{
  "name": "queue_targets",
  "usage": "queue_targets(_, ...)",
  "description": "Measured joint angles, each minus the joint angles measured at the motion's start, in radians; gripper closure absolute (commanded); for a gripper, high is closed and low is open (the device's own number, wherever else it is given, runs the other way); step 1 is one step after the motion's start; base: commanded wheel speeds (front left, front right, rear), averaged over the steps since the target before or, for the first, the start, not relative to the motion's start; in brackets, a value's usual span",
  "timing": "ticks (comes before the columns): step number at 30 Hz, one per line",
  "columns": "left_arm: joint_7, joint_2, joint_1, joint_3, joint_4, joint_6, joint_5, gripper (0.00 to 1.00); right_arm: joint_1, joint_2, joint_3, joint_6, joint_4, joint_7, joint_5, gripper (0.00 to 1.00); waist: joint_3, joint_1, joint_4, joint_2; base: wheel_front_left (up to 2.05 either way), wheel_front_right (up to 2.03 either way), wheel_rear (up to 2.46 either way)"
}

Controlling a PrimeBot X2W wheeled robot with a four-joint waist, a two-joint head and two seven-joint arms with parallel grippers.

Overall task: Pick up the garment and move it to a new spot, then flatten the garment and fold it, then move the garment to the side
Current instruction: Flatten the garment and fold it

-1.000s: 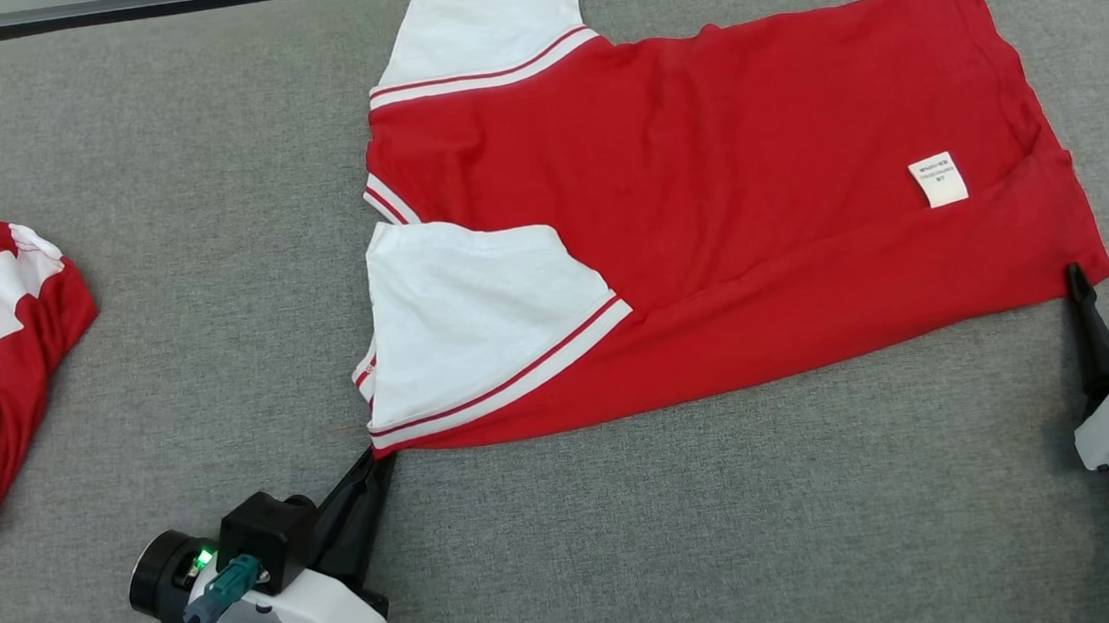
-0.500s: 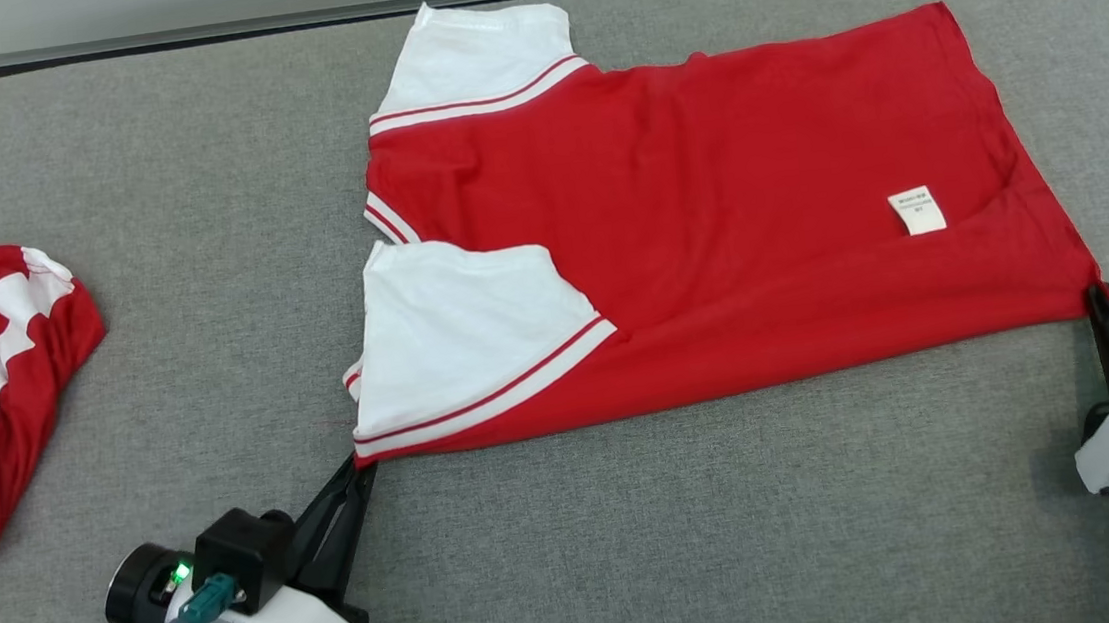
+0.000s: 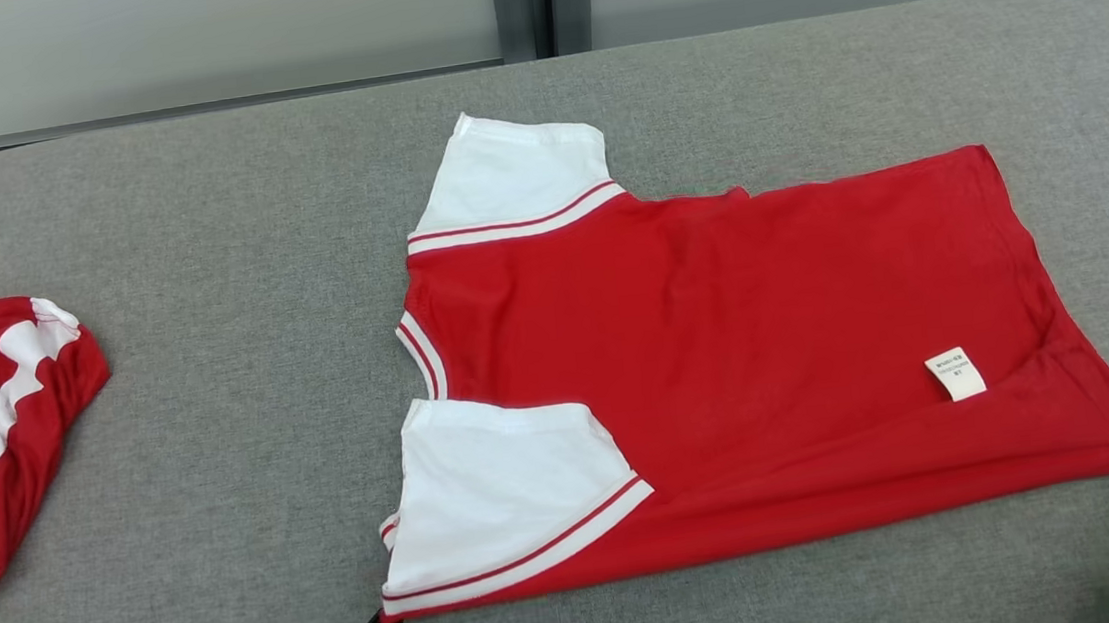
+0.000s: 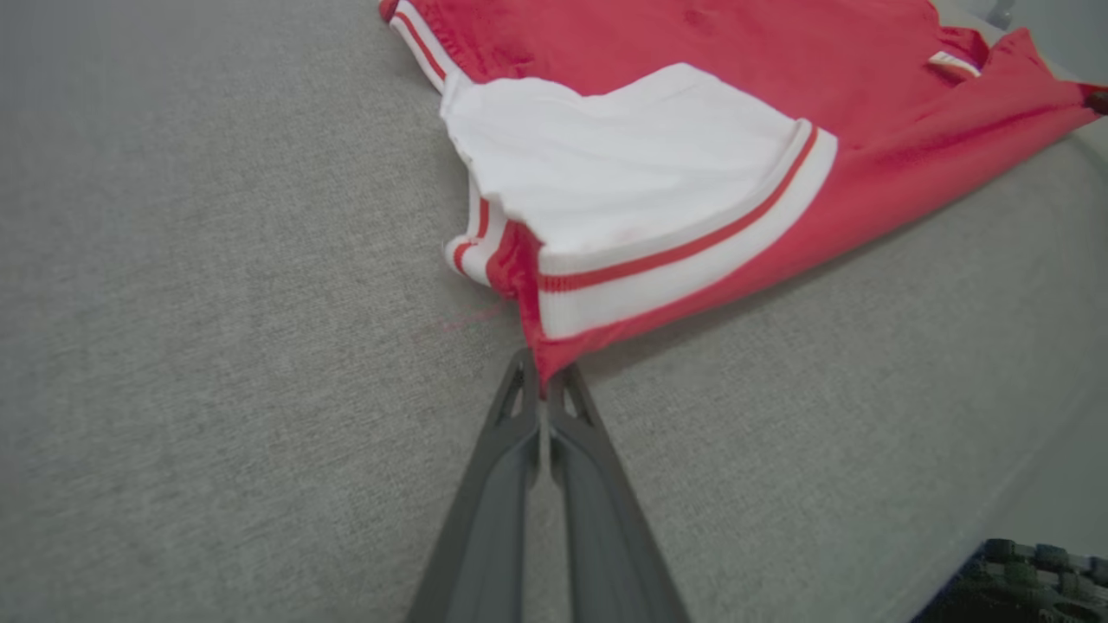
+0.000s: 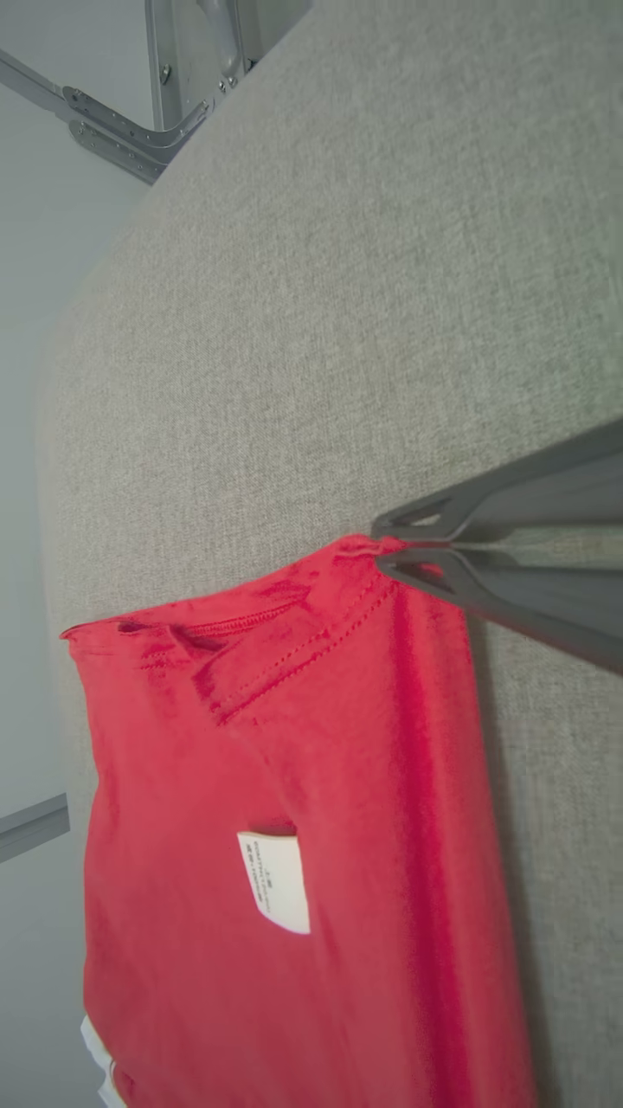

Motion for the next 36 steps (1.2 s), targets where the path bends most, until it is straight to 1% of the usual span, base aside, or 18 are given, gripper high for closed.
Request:
queue_targets(5,0.034,0.005,0.044,-0.002,-0.03,0.007,-0.05,1.0,0.041,0.016,-0.027,0.0,-0.029,0.003,-0.008,1.0,-0.01,0.0,-0.008,0.0,0.0,0.0,0.0)
queue_targets(6,0.041,0.004,0.048,-0.003,-0.028,0.006,-0.057,0.91,0.045,0.018,-0.035,0.0,-0.03,0.005,-0.011,0.84,-0.013,0.0,-0.01,0.0,0.0,0.0,0.0)
queue_targets(7,0.046,-0.001,0.051,-0.004,-0.027,0.004,-0.069,0.67,0.048,0.02,-0.041,0.0,-0.032,0.006,-0.016,0.63,-0.017,0.0,-0.011,0.0,0.0,0.0,0.0)
queue_targets(8,0.049,-0.009,0.052,-0.003,-0.024,0.001,-0.083,0.27,0.051,0.024,-0.045,0.0,-0.034,0.009,-0.024,0.2,-0.022,0.0,-0.012,0.0,0.0,0.0,0.0)
queue_targets(9,0.056,-0.017,0.053,-0.004,-0.021,-0.004,-0.096,0.0,0.056,0.03,-0.053,0.0,-0.038,0.009,-0.029,0.0,-0.027,0.0,-0.013,0.0,0.0,0.0,0.0)
queue_targets(14,0.094,-0.014,0.078,-0.008,-0.018,-0.02,-0.149,0.0,0.1,0.03,-0.091,0.0,-0.078,0.011,-0.057,0.0,-0.052,0.0,-0.017,0.0,0.0,0.0,0.0)
queue_targets(17,0.102,0.024,0.1,0.014,-0.059,-0.019,-0.171,0.0,0.135,0.018,-0.138,-0.001,-0.123,0.013,-0.078,0.0,-0.061,0.0,-0.022,0.0,0.0,0.0,0.0)
queue_targets(20,0.071,0.062,0.083,0.081,-0.135,0.007,-0.174,0.0,0.139,0.024,-0.174,-0.001,-0.175,0.013,-0.104,0.0,-0.058,0.0,-0.029,0.0,0.0,0.0,0.0)
queue_targets(22,0.077,0.082,0.026,0.113,-0.171,0.008,-0.168,0.0,0.138,0.042,-0.177,-0.001,-0.203,0.019,-0.116,0.0,-0.05,0.0,-0.027,0.0,0.0,0.0,0.0)
queue_targets(24,0.125,0.104,-0.079,0.126,-0.19,0.014,-0.129,0.0,0.134,0.059,-0.163,-0.001,-0.228,0.034,-0.136,0.0,-0.036,0.0,-0.026,0.0,0.0,0.0,0.0)
queue_targets(25,0.152,0.103,-0.144,0.132,-0.192,0.008,-0.119,0.0,0.126,0.065,-0.153,-0.001,-0.238,0.042,-0.141,0.0,-0.026,0.0,-0.026,0.0,0.0,0.0,0.0)
queue_targets(27,0.212,0.085,-0.284,0.13,-0.178,-0.02,-0.097,0.0,0.097,0.077,-0.137,-0.001,-0.259,0.055,-0.146,0.0,-0.004,0.0,-0.027,0.0,0.0,0.0,0.0)
queue_targets(30,0.302,0.03,-0.5,0.118,-0.087,-0.076,-0.084,0.0,0.051,0.08,-0.113,-0.001,-0.285,0.063,-0.16,0.0,0.04,0.0,-0.037,0.0,0.0,0.0,0.0)
queue_targets(31,0.326,0.004,-0.571,0.117,-0.043,-0.094,-0.088,0.0,0.032,0.081,-0.1,-0.001,-0.291,0.063,-0.162,0.0,0.057,0.0,-0.043,0.0,0.0,0.0,0.0)
queue_targets(32,0.388,-0.041,-0.702,0.103,0.053,-0.143,-0.097,0.0,-0.007,0.082,-0.077,-0.001,-0.302,0.063,-0.163,0.0,0.094,0.0,-0.057,0.0,0.0,0.0,0.0)
queue_targets(33,0.42,-0.059,-0.763,0.092,0.102,-0.168,-0.099,0.0,-0.028,0.088,-0.064,-0.001,-0.308,0.063,-0.155,0.0,0.114,0.0,-0.065,0.0,0.0,0.0,0.0)
queue_targets(34,0.453,-0.068,-0.82,0.081,0.155,-0.193,-0.097,0.0,-0.048,0.094,-0.049,-0.001,-0.313,0.061,-0.145,0.0,0.133,0.0,-0.075,0.0,0.0,0.0,0.0)
queue_targets(36,0.515,-0.075,-0.924,0.066,0.255,-0.225,-0.084,0.0,-0.091,0.106,-0.007,0.0,-0.319,0.058,-0.126,0.0,0.17,0.0,-0.1,0.0,0.0,0.0,0.0)
